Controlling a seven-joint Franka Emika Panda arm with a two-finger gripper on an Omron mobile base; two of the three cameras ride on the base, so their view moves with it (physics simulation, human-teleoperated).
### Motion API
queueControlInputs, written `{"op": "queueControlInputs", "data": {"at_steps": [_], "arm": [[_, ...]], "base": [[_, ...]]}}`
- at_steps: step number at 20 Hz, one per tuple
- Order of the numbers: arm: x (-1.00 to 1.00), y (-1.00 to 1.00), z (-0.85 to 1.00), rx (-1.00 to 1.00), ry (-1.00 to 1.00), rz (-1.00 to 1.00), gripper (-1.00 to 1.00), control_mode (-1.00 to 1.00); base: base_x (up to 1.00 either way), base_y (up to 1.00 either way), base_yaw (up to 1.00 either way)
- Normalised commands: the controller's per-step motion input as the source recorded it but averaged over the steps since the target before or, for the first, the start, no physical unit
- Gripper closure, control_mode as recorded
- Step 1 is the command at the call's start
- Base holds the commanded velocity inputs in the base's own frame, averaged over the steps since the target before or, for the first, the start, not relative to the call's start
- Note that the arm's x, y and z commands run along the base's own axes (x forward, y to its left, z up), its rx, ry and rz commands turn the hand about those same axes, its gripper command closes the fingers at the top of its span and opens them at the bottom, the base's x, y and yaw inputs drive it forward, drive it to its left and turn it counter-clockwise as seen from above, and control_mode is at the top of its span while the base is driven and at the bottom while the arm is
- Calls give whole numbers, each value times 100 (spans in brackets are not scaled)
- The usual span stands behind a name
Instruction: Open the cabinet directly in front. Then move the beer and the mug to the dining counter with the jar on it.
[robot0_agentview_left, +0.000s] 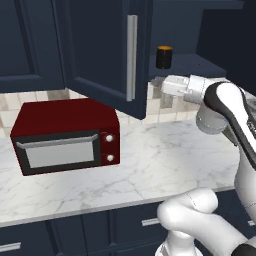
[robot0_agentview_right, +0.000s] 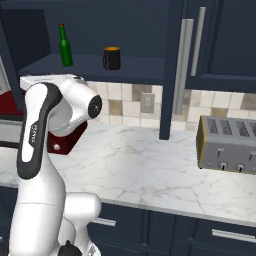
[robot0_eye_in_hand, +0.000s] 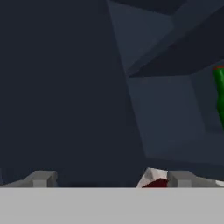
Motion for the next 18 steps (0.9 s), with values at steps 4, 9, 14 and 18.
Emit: {"op": "queueControlInputs", "data": {"at_steps": [4, 9, 14, 18], "arm": [[9, 100, -38, 0, 0, 43, -100, -100], [-55, 100, -8, 0, -6, 38, -100, -100], [-68, 100, 0, 5, -14, 18, -100, -100], [-16, 69, 0, 15, -6, -1, -100, -100]], "base": [[0, 0, 0], [0, 0, 0], [0, 0, 0], [0, 0, 0]]}}
